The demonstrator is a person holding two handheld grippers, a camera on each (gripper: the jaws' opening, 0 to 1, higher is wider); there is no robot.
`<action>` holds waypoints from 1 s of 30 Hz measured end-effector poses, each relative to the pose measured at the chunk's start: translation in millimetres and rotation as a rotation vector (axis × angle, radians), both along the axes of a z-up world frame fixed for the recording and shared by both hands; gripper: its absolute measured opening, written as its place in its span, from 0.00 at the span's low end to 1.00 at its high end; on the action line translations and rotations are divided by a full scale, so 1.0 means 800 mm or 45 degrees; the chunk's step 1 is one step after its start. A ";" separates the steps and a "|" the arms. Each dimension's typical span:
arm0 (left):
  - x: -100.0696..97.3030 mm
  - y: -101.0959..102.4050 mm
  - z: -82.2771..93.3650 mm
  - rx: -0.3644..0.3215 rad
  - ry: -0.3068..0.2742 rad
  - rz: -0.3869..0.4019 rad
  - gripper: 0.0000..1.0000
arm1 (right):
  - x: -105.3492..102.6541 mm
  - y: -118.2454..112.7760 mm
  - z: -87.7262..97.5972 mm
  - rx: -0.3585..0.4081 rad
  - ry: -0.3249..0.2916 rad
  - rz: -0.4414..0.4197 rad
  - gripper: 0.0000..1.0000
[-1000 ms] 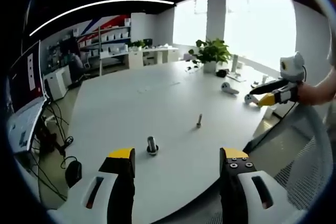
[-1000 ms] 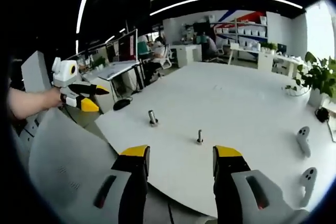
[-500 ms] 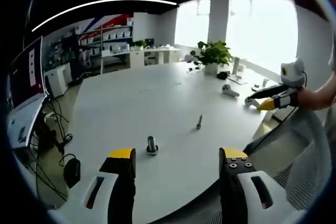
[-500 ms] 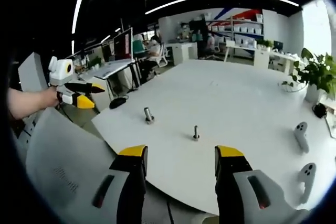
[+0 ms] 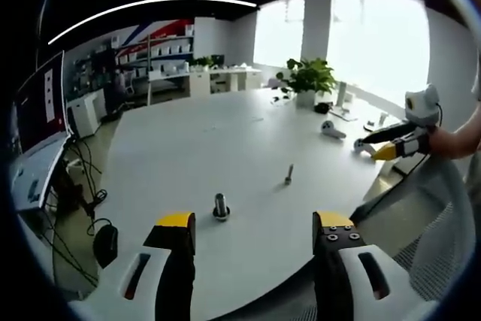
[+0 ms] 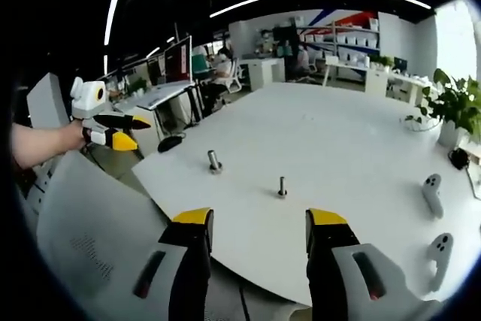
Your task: Place the washer onto the threaded stud by aligning its center hole with the stud, sliding it down to the base, and recovering from edge contact or off-axis alignment until the washer reaches the visible bottom stop.
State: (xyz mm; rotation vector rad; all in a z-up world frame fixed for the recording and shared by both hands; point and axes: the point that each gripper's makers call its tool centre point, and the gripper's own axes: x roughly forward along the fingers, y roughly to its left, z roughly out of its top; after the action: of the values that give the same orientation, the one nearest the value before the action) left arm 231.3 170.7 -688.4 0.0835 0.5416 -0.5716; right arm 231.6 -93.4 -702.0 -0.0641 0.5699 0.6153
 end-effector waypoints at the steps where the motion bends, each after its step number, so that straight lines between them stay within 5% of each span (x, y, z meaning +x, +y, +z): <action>1: 0.000 0.001 0.000 0.002 -0.002 0.002 0.62 | 0.000 0.000 0.000 0.001 -0.002 0.001 0.51; 30: 0.002 0.004 0.004 -0.002 -0.017 0.027 0.61 | -0.001 -0.002 -0.003 0.007 0.014 -0.005 0.50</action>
State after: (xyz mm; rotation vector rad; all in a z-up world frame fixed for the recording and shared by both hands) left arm 233.0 174.2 -685.3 0.0797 0.5286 -0.5509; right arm 230.9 -94.9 -704.2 -0.0545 0.5788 0.6137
